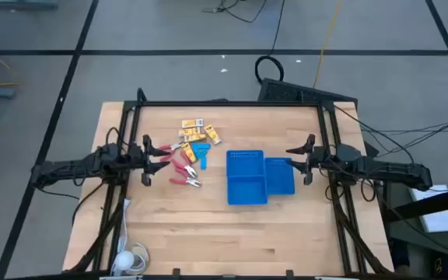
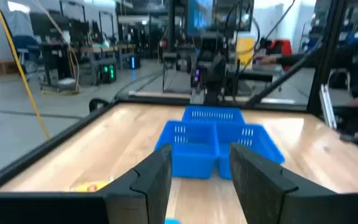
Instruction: Pick & Place School Supplies
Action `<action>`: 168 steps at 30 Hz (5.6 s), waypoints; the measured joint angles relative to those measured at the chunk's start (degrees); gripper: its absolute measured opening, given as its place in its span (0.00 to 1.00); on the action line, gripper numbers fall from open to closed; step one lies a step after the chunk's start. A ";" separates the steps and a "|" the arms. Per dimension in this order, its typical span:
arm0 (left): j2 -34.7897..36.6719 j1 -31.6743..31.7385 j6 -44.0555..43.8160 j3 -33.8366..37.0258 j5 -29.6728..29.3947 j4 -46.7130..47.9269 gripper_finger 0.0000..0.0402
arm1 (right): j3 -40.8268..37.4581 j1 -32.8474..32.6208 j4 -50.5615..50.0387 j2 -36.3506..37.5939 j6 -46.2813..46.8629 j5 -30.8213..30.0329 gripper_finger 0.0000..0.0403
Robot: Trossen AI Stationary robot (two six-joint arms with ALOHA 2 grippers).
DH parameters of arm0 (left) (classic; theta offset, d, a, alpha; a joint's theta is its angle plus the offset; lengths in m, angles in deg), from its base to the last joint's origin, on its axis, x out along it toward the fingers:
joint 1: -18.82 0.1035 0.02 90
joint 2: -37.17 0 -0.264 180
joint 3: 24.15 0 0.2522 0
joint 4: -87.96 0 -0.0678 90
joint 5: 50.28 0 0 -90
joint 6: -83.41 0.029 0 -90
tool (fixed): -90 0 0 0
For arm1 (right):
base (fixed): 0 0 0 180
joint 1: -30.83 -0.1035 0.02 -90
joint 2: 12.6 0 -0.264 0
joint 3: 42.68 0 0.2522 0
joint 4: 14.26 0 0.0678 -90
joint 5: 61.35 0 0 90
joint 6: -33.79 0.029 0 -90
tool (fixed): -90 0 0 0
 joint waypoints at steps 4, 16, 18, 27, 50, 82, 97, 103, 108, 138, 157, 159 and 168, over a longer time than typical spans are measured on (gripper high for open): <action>0.00 -0.01 -1.86 -0.01 0.02 -2.70 0.40 | -0.01 0.00 -0.01 0.00 0.02 0.01 0.42; -0.42 -0.04 -13.14 -0.02 -3.19 -3.90 0.40 | -0.01 0.00 -0.02 0.00 0.02 0.01 0.42; -2.01 0.24 -19.61 -0.07 -9.03 -3.63 0.40 | -0.02 0.00 -0.02 0.00 0.00 0.00 0.42; -20.02 5.09 -28.41 -9.50 -20.06 25.11 0.40 | -0.02 0.00 0.00 0.00 0.00 0.02 0.42; -57.88 16.88 -21.09 -17.29 -22.96 29.88 0.40 | -0.02 0.02 0.00 0.00 0.02 0.03 0.42; -57.07 17.57 -20.74 -19.23 -15.66 27.98 0.15 | 0.00 0.02 -0.02 0.01 0.02 0.22 0.42; -48.33 5.51 -7.88 -29.12 -23.09 14.32 0.13 | -0.02 0.02 -0.02 0.00 0.00 0.22 0.42; -50.98 -0.60 -0.86 -26.22 -16.52 -9.20 0.11 | -0.02 0.02 1.39 0.00 0.18 -3.13 0.42; -56.22 -5.02 3.90 -25.51 -14.04 -20.71 0.11 | -0.02 0.02 5.95 0.00 -3.32 -4.35 0.42; -70.60 -7.15 7.19 -25.51 -13.25 -33.22 0.13 | -0.04 -2.22 33.33 -17.76 16.61 -8.76 0.42; -70.58 -6.66 7.60 -25.53 -12.76 -34.14 0.11 | 31.25 -7.63 56.22 -78.87 6.63 -8.45 0.44; -70.58 -6.66 7.62 -25.53 -12.76 -34.02 0.11 | 34.27 -7.56 55.90 -81.11 6.39 -5.84 0.47; -70.58 -6.82 7.64 -25.58 -10.31 -34.32 0.11 | 43.92 -7.56 56.59 -88.03 3.65 -1.11 0.65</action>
